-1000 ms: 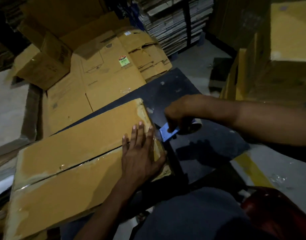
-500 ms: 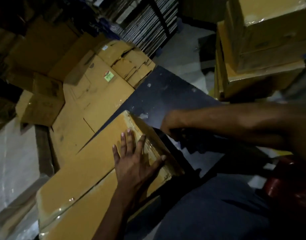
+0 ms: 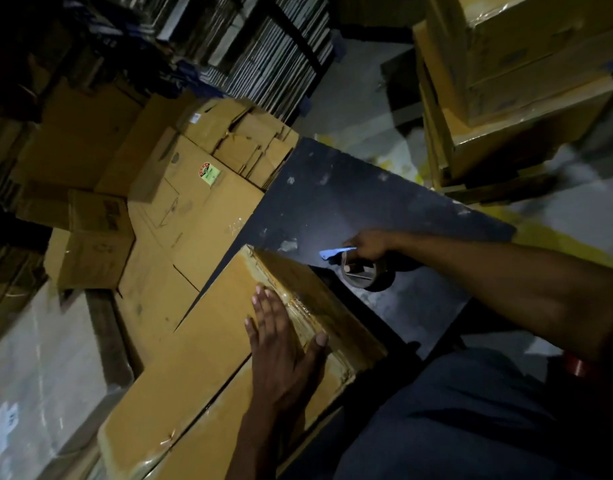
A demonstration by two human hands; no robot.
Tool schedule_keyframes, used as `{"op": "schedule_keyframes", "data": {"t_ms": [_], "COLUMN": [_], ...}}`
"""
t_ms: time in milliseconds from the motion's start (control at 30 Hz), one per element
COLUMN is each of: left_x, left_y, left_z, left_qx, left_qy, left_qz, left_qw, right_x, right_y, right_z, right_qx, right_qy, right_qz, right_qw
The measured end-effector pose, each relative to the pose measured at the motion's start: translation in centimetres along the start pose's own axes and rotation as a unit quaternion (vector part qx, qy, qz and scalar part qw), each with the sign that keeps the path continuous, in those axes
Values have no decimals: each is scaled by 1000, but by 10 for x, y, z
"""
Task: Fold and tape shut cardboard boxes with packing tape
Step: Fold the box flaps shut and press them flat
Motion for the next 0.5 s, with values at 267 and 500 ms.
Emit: {"op": "schedule_keyframes", "data": {"t_ms": [267, 500], "left_x": [4, 2], "left_y": [0, 1], "left_z": [-1, -1], "left_qx": [4, 10], "left_qy": [0, 1], "left_qz": [-3, -28], "left_qw": [1000, 1000], "right_x": [50, 115], "right_y": [-56, -54], "right_z": [-85, -81], "right_qx": [-106, -120], "right_qy": [57, 237], "right_qz": [162, 134], "right_qw": [979, 955]}}
Point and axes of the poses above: each hand's wrist, its own y-axis towards the middle knuckle, its own x-axis out of the palm, z = x × y, the point moved 7 cm from there along y, towards the middle knuckle, and after that the axes turned 13 degrees about y, right-handed, at the moved point
